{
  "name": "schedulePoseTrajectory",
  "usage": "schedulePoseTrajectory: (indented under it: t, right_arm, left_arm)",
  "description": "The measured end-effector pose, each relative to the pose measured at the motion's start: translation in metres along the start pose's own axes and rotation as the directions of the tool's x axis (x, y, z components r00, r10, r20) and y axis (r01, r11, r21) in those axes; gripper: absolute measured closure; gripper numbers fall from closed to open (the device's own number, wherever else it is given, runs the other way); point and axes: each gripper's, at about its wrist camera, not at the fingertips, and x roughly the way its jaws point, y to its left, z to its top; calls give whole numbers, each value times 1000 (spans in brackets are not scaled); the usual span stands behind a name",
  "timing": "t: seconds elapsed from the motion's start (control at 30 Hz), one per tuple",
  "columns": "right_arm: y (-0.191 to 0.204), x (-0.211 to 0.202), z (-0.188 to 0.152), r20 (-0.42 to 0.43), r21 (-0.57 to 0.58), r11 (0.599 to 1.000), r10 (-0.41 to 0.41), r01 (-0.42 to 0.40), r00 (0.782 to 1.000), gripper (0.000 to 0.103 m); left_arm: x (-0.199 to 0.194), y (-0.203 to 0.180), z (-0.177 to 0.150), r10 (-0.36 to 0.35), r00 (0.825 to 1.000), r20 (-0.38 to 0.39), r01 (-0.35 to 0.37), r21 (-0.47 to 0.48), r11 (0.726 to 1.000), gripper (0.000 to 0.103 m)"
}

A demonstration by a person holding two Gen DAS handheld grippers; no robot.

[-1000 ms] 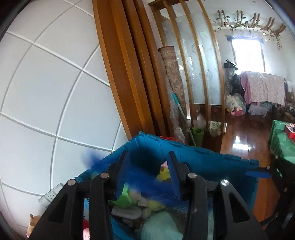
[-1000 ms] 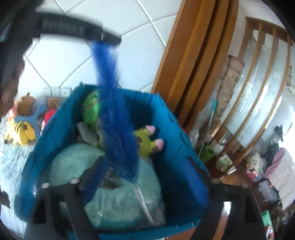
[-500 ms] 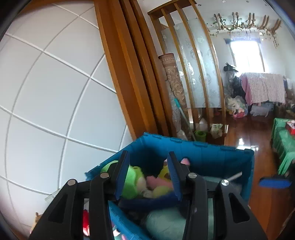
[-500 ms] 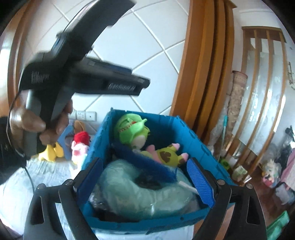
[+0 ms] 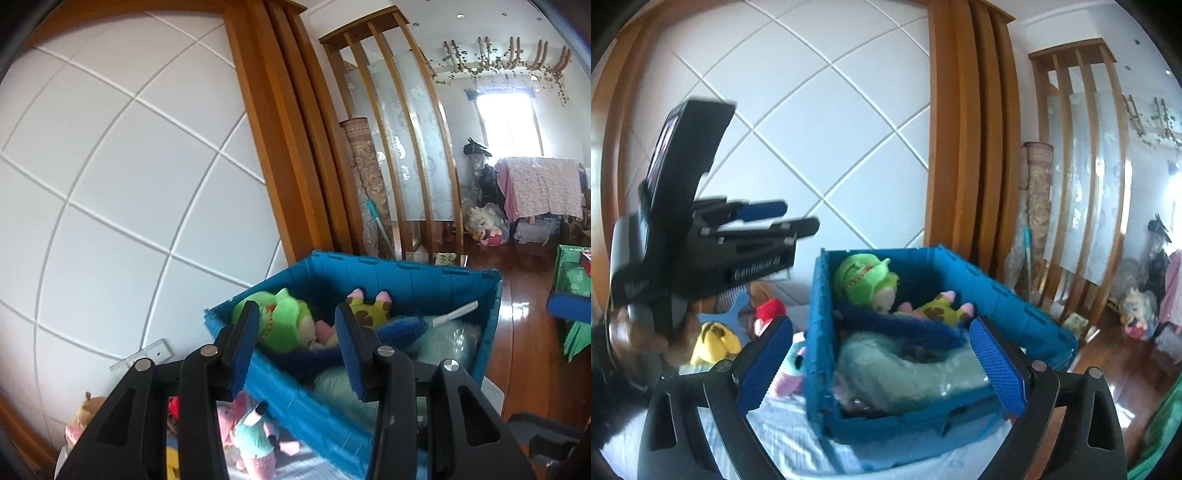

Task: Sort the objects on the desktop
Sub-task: 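Release the feather duster into the crate with the right gripper, then move the right gripper to the teal-and-pink donkey plush beside the crate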

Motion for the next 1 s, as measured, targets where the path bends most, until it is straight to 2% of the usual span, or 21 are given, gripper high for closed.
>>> schedulePoseTrajectory:
  t: [0.07,0.13,0.17,0.3,0.43,0.6,0.73,0.8,0.9,1.0]
  right_arm:
    - [12,-6,0,10,5,1000,14,-14,1000,5]
    - [25,-9,-1,24,7,999,37,-37,999,5]
    - [30,-8,-1,28,11,998,55,-56,998,5]
    - [61,-4,-3,43,7,992,129,-129,991,4]
    - [100,4,-6,42,-11,973,232,-232,972,3]
    - [142,26,-26,-22,-23,954,299,-299,954,1]
    - [173,48,-49,-95,-13,937,346,-349,933,1]
    - [184,64,-68,-139,-4,938,343,-346,929,1]
    - [197,92,-96,-215,17,934,352,-357,911,1]
    - [206,119,-118,-270,7,936,341,-353,900,1]
  left_arm:
    - [-11,8,-12,18,1000,4,-18,-14,1000,51]
    - [-21,18,-24,54,998,13,-54,-16,998,31]
    - [-26,23,-31,74,997,18,-74,-16,997,29]
    - [-40,52,-56,132,991,-9,-132,-31,991,28]
    - [-45,91,-90,210,975,-74,-214,-63,975,28]
    - [-54,141,-135,306,941,-146,-323,-111,940,23]
    - [-64,176,-169,394,900,-187,-419,-119,900,23]
    - [-67,188,-183,430,881,-200,-458,-125,880,23]
    - [-68,208,-202,463,855,-236,-502,-149,852,23]
    - [-62,218,-210,486,836,-257,-531,-152,833,23]
